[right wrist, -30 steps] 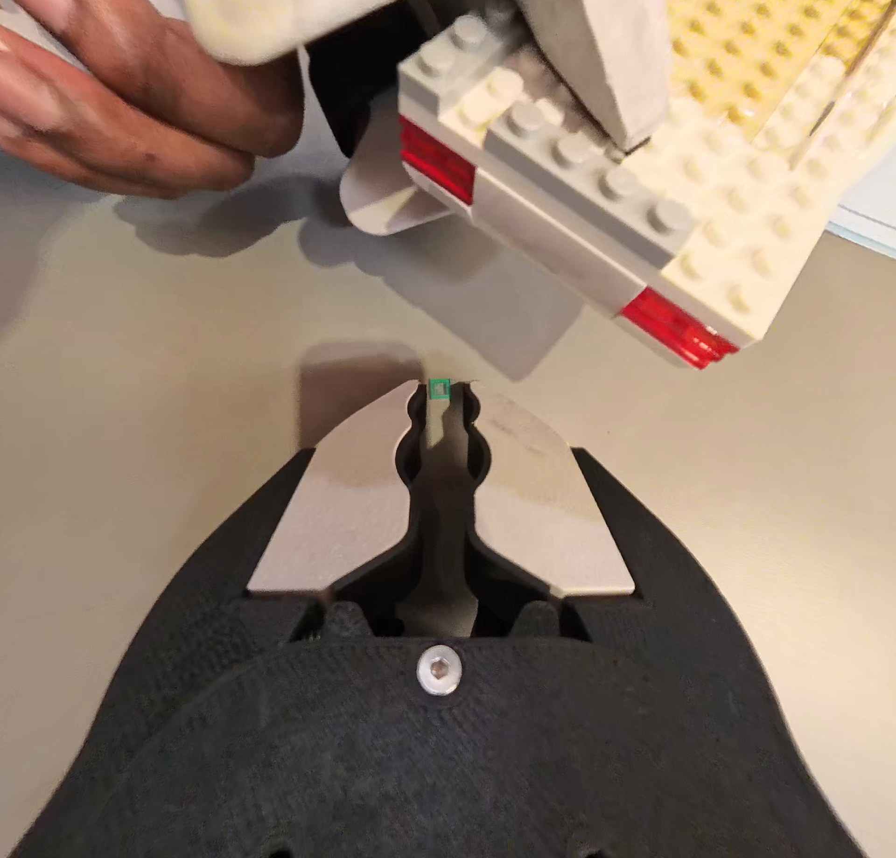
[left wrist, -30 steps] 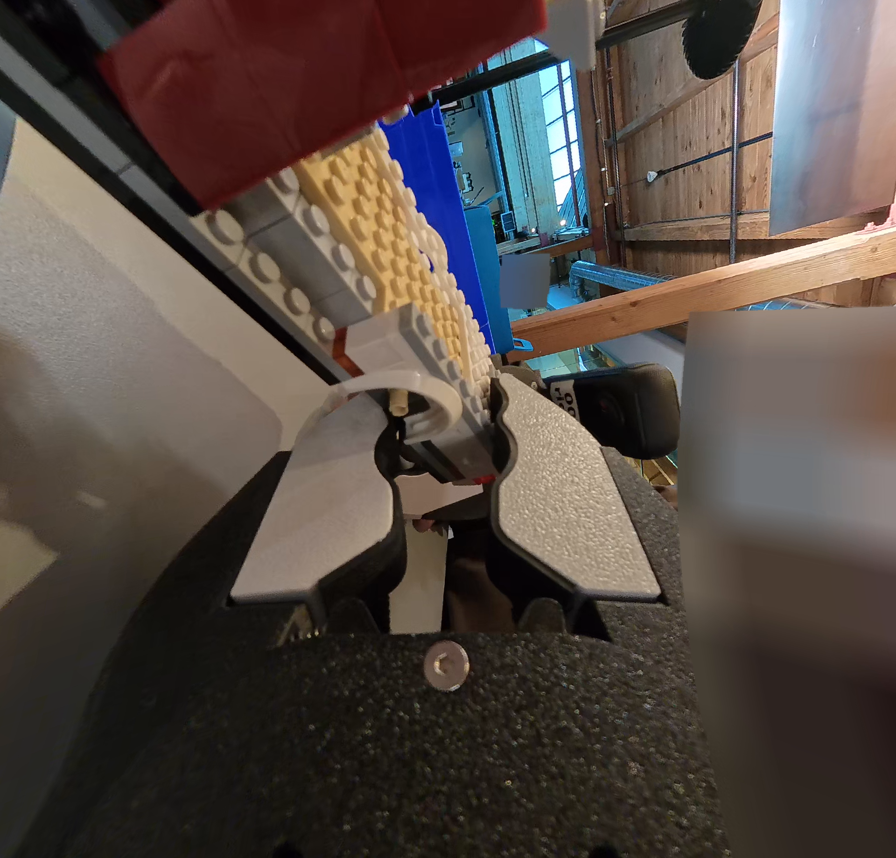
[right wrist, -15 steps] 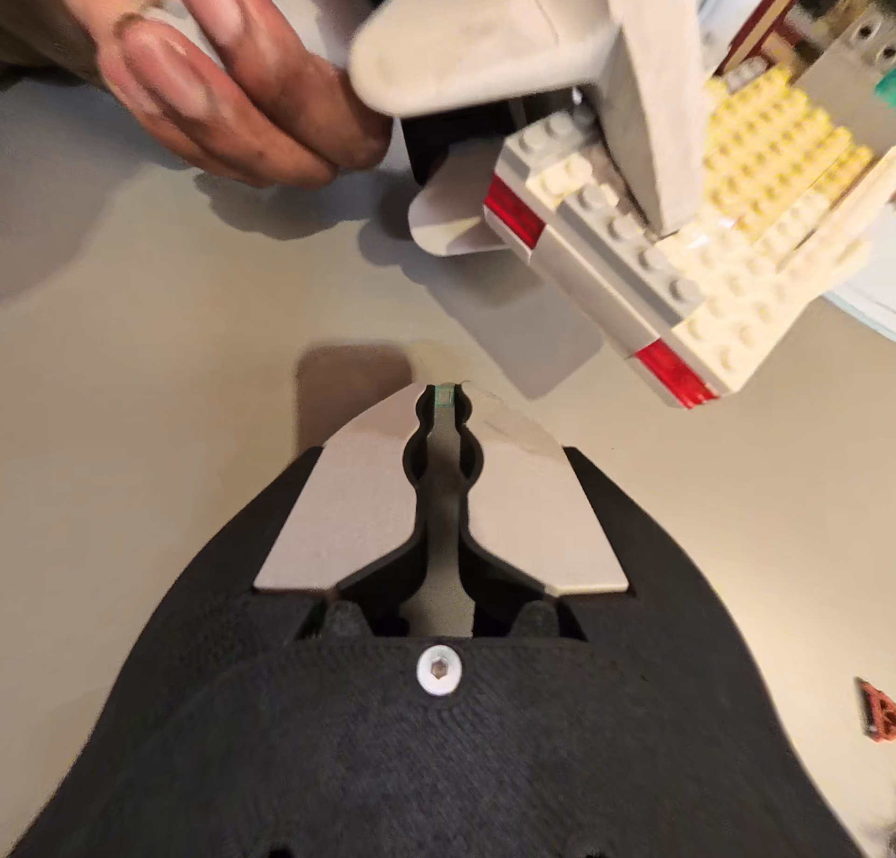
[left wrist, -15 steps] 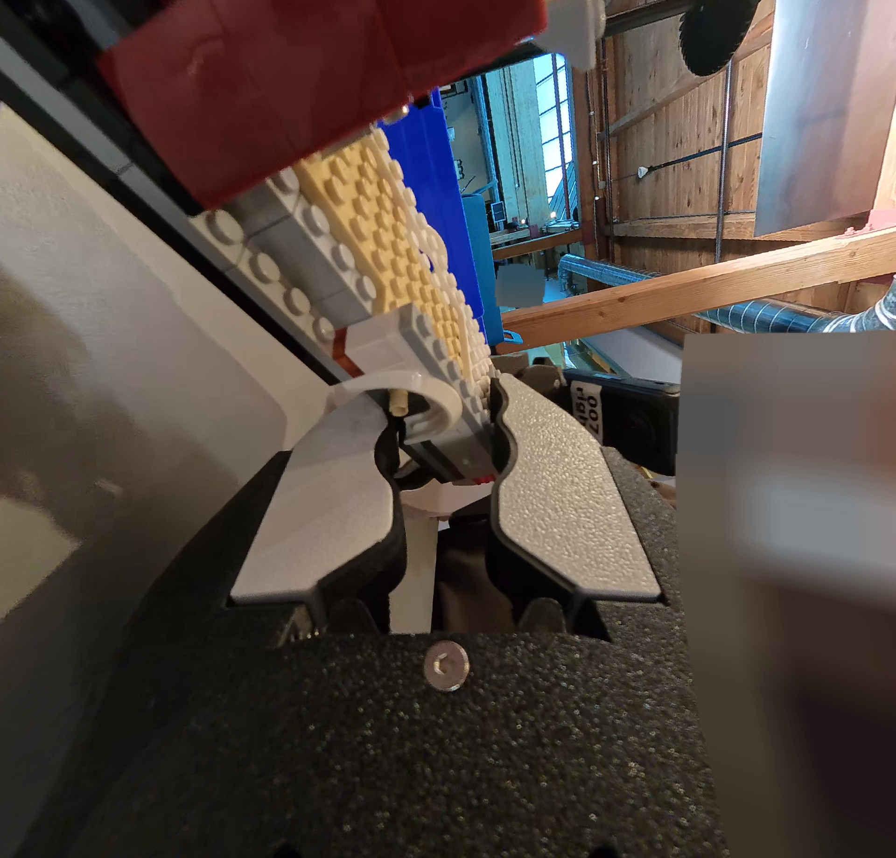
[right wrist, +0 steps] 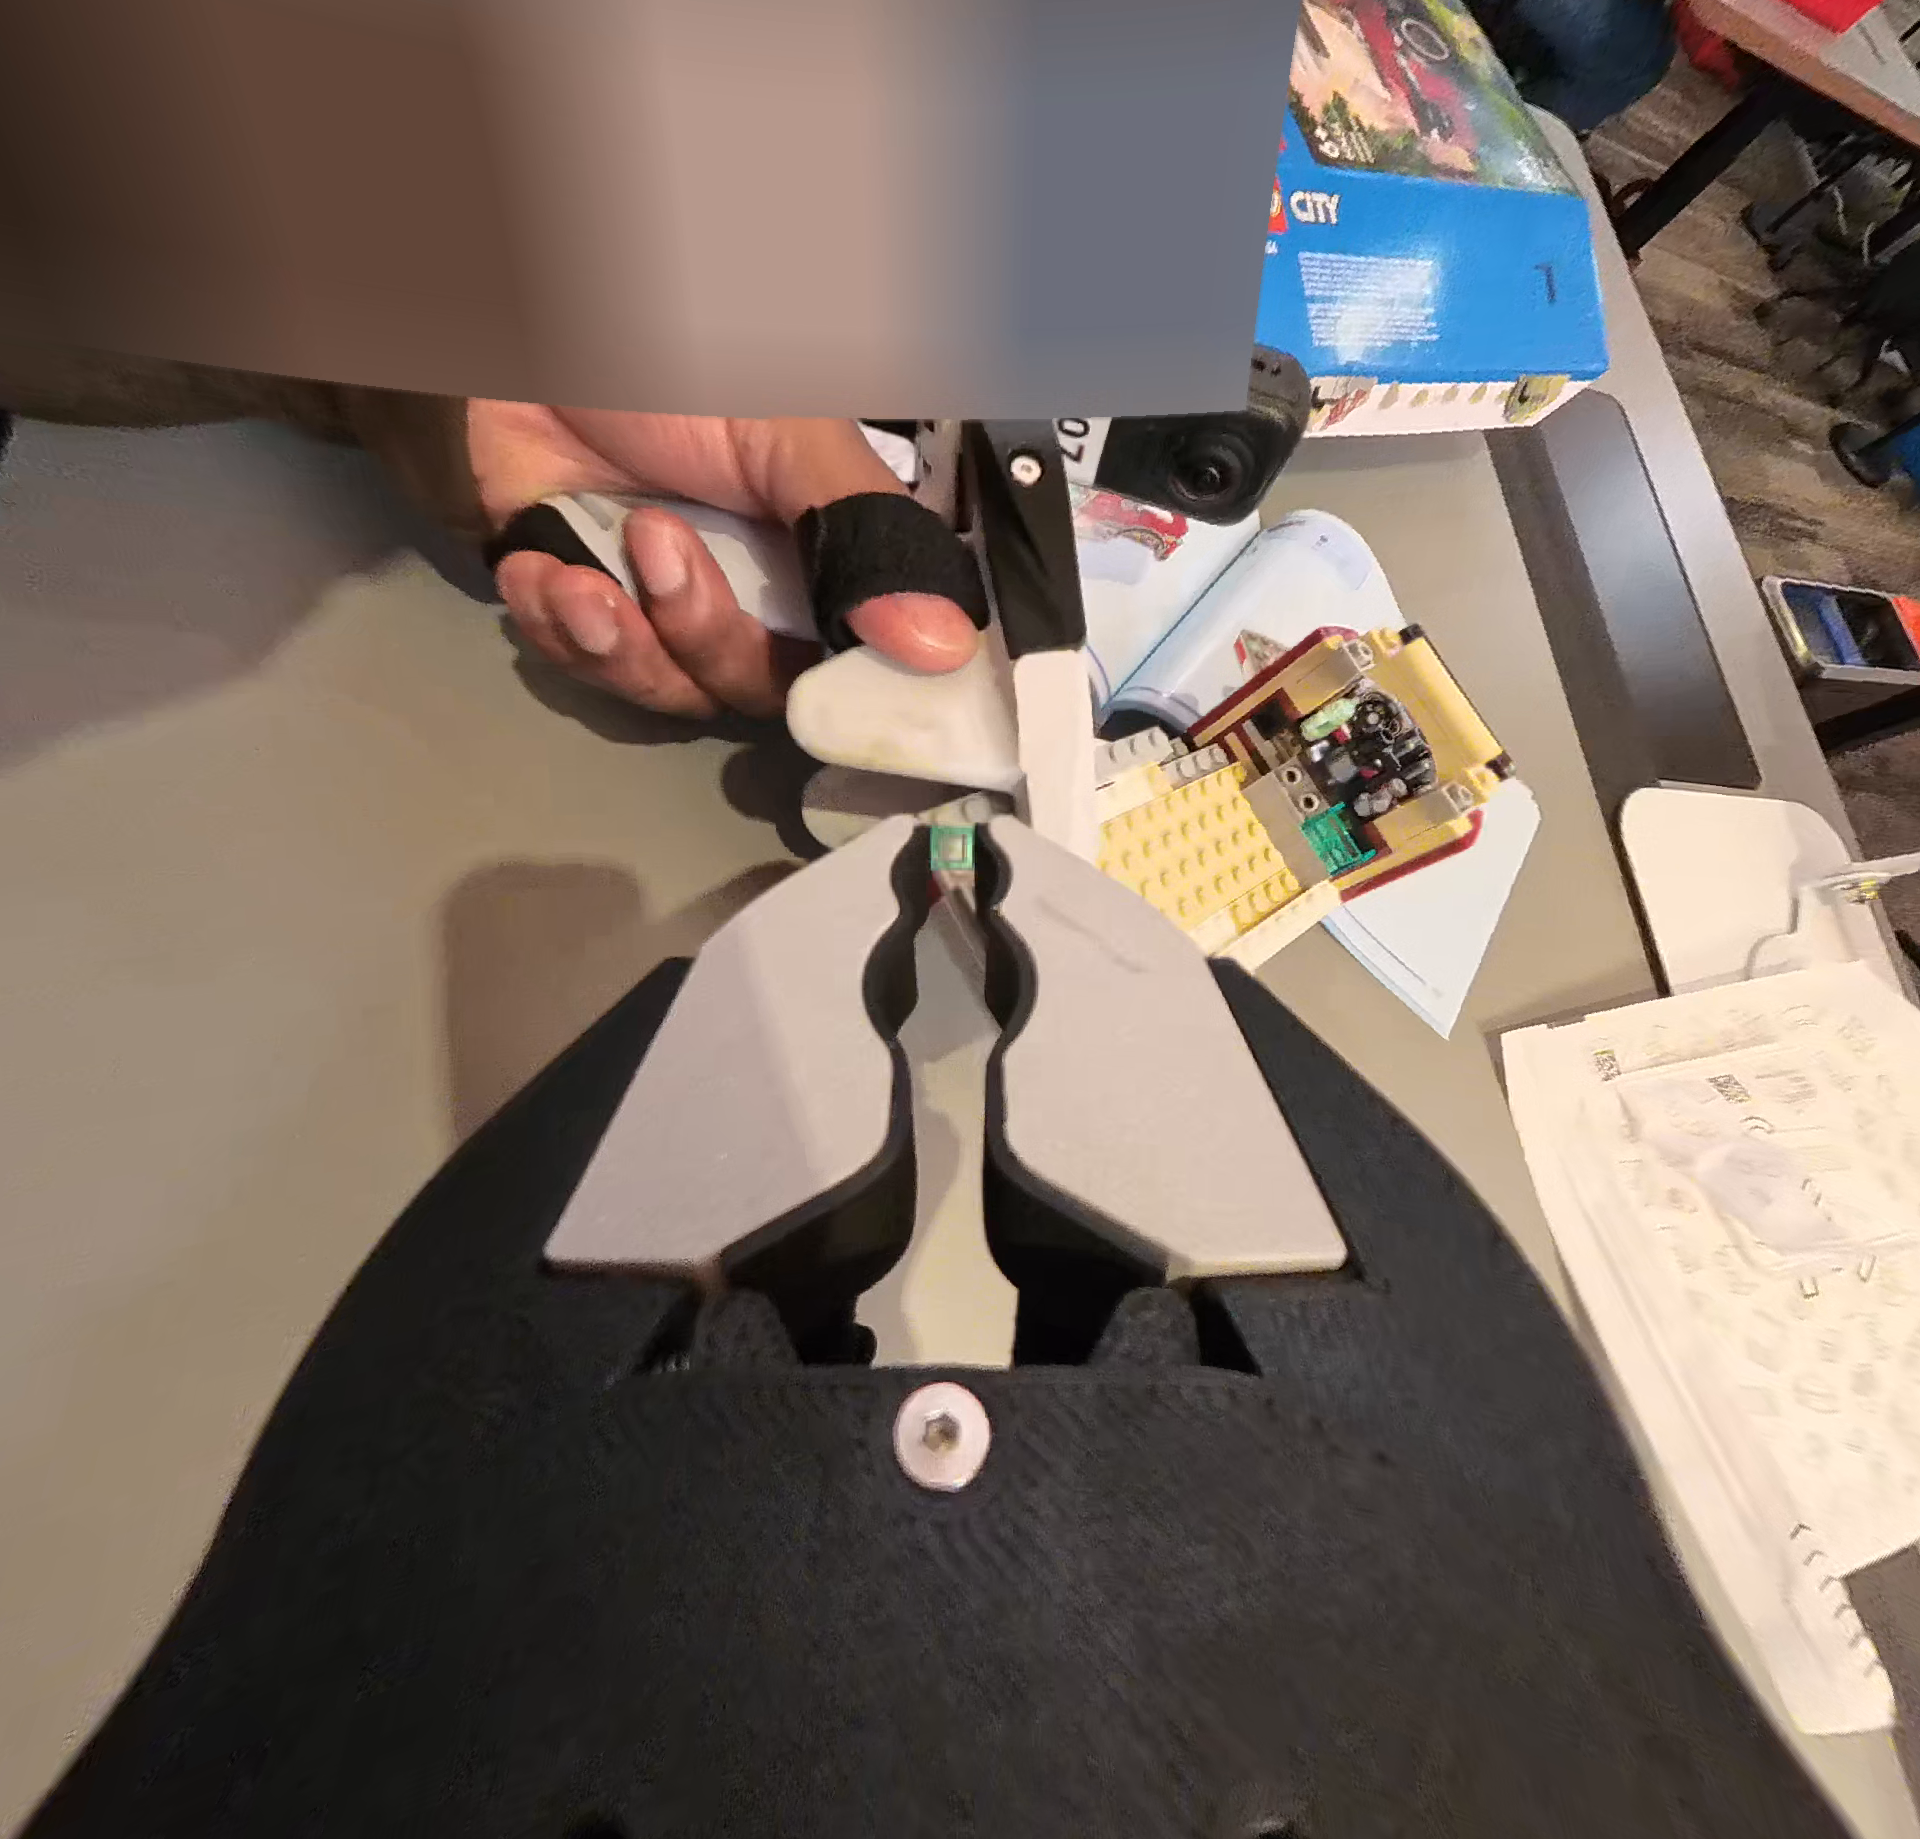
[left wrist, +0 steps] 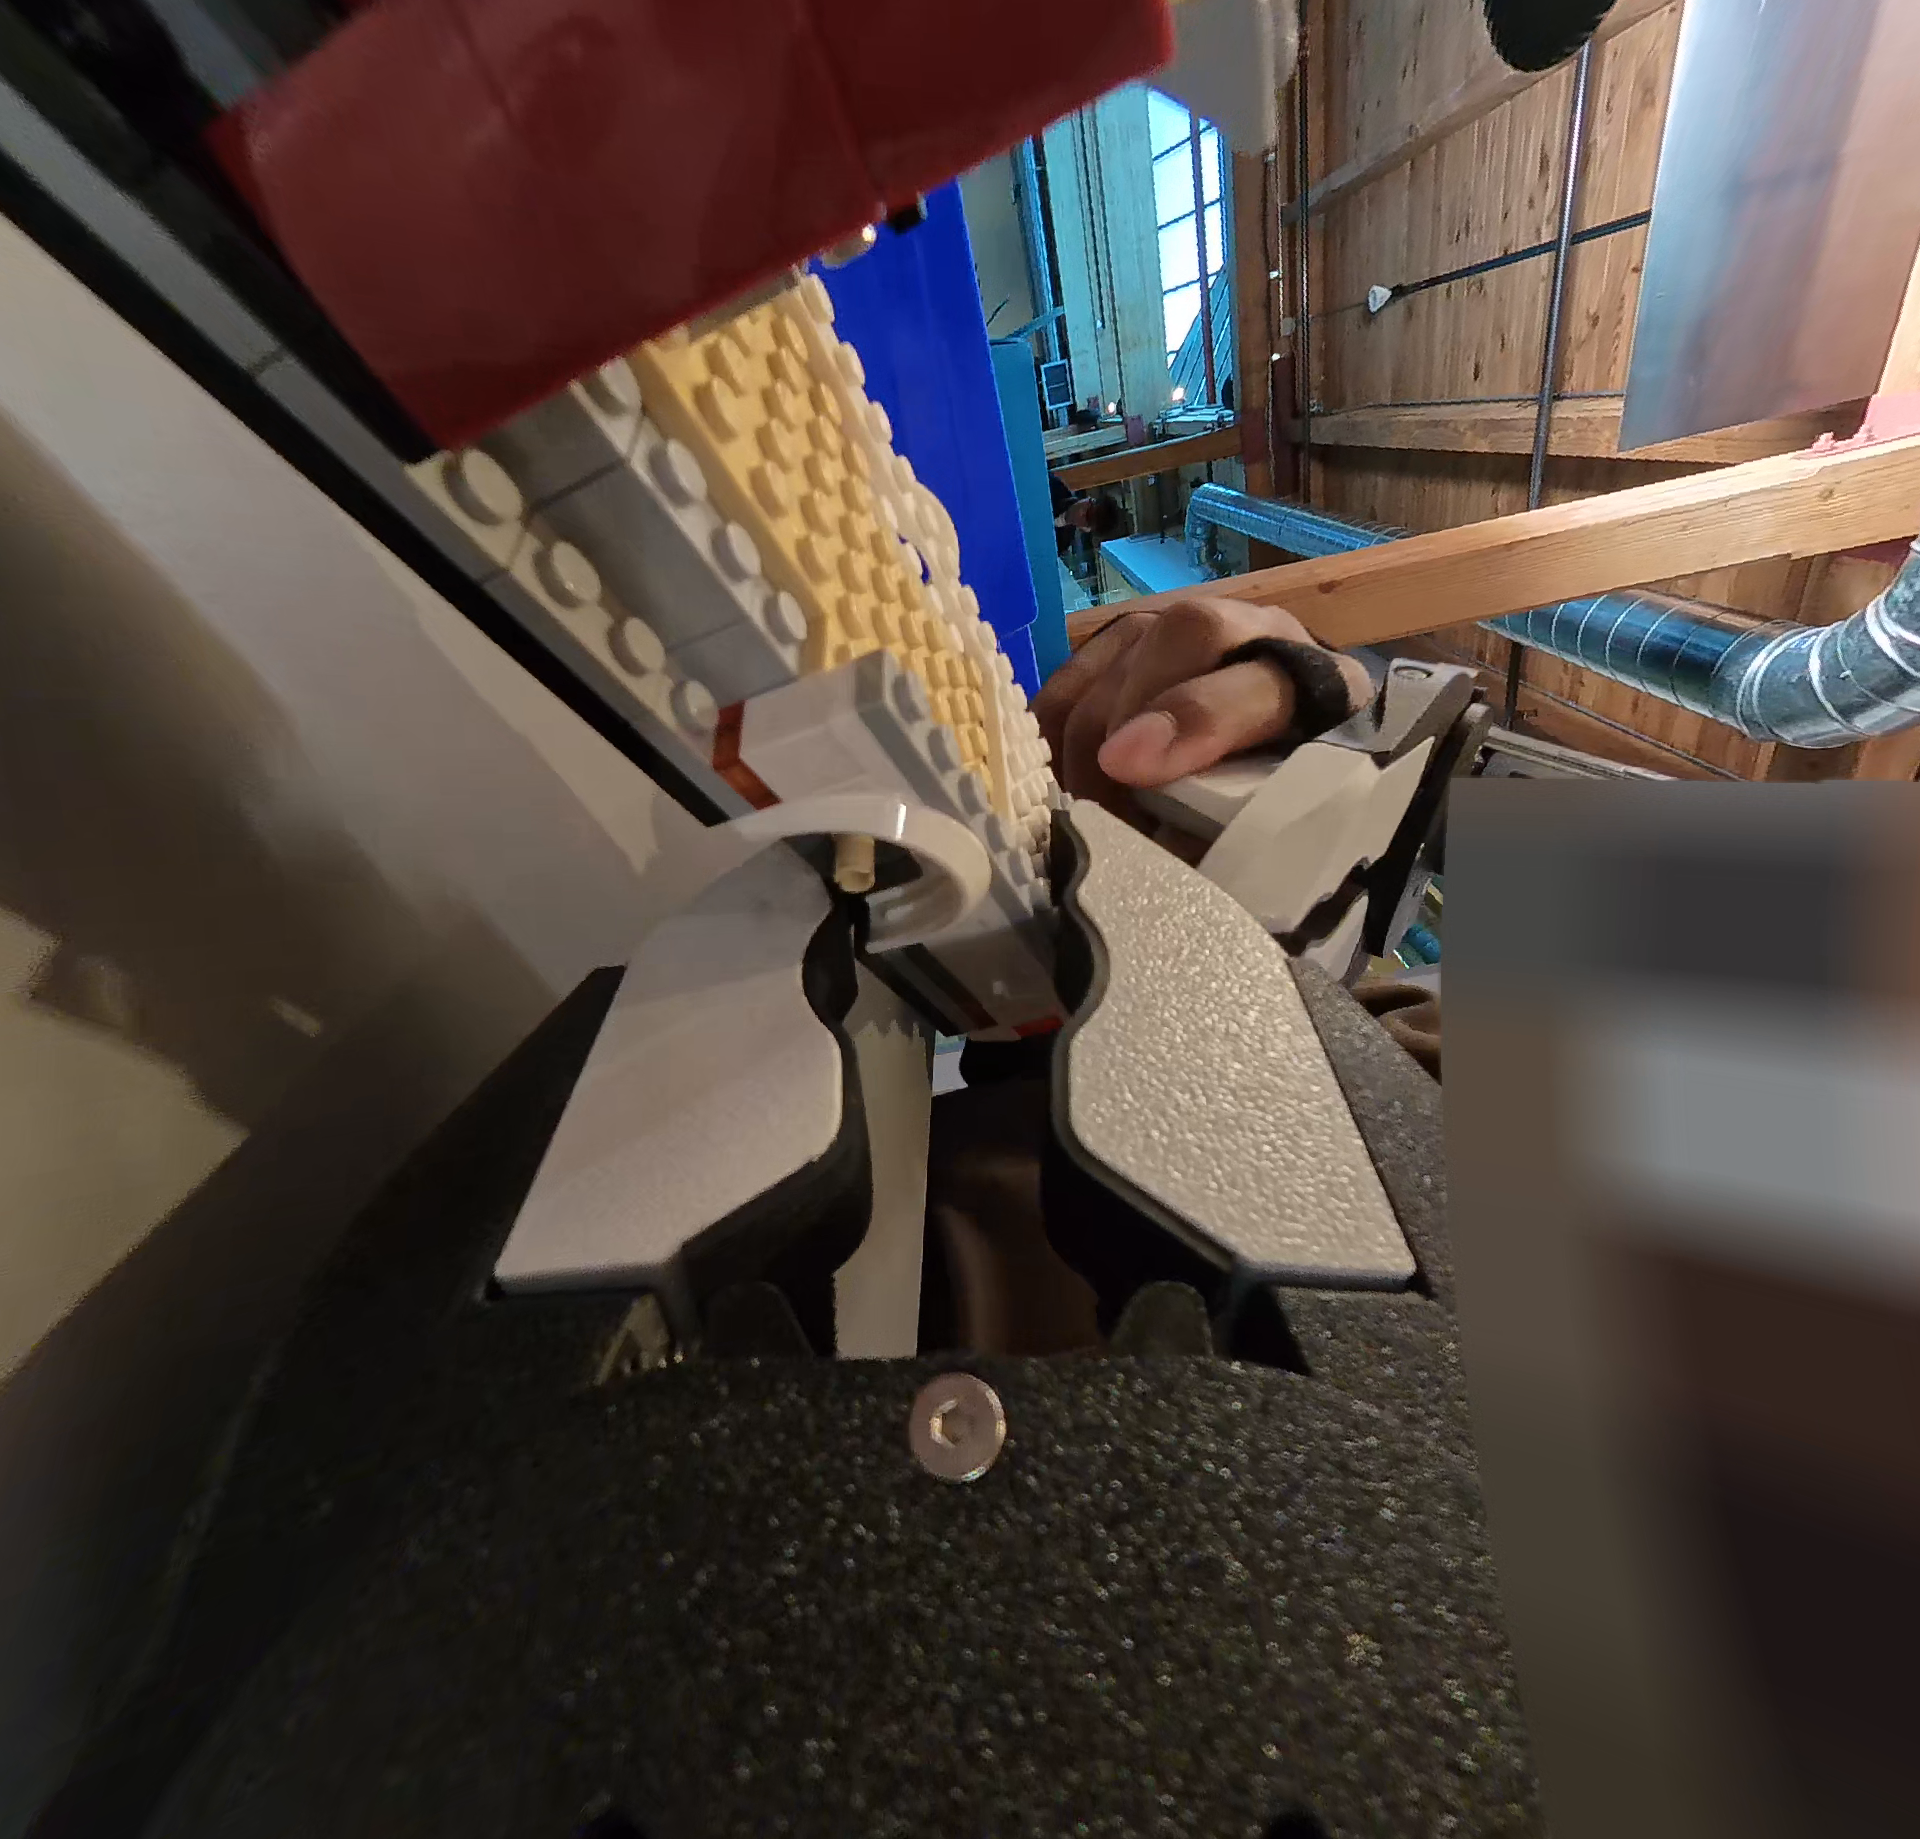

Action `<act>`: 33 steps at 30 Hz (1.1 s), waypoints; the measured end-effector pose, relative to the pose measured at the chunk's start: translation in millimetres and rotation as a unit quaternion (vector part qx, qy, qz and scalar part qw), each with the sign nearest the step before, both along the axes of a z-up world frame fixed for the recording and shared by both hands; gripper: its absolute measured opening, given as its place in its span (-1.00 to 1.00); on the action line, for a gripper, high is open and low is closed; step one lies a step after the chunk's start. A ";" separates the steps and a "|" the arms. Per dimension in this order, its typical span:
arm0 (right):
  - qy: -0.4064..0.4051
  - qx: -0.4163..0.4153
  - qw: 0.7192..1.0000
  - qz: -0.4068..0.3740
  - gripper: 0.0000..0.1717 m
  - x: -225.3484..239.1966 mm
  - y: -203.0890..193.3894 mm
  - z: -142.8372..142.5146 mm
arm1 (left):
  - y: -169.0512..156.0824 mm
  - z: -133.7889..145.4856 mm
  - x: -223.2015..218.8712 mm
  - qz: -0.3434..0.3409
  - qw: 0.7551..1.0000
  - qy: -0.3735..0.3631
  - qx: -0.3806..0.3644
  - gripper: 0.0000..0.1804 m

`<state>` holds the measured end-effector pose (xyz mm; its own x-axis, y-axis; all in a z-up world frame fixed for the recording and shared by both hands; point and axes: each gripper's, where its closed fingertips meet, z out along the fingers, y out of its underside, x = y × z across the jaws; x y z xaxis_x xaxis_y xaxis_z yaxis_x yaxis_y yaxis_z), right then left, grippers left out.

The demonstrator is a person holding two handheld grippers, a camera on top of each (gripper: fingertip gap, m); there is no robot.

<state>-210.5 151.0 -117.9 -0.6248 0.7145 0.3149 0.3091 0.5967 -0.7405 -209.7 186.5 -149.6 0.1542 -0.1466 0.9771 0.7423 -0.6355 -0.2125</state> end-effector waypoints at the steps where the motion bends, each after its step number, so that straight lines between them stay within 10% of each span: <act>1: -0.004 0.006 1.000 0.002 -0.91 -1.1 1.0 -2.5 | -0.1 -0.1 0.7 -0.001 1.000 0.001 0.000 -0.61; 33: 0.011 0.061 0.998 0.030 -0.89 0.5 1.5 -9.3 | -1.3 2.2 6.9 -0.014 1.000 0.019 0.008 -0.60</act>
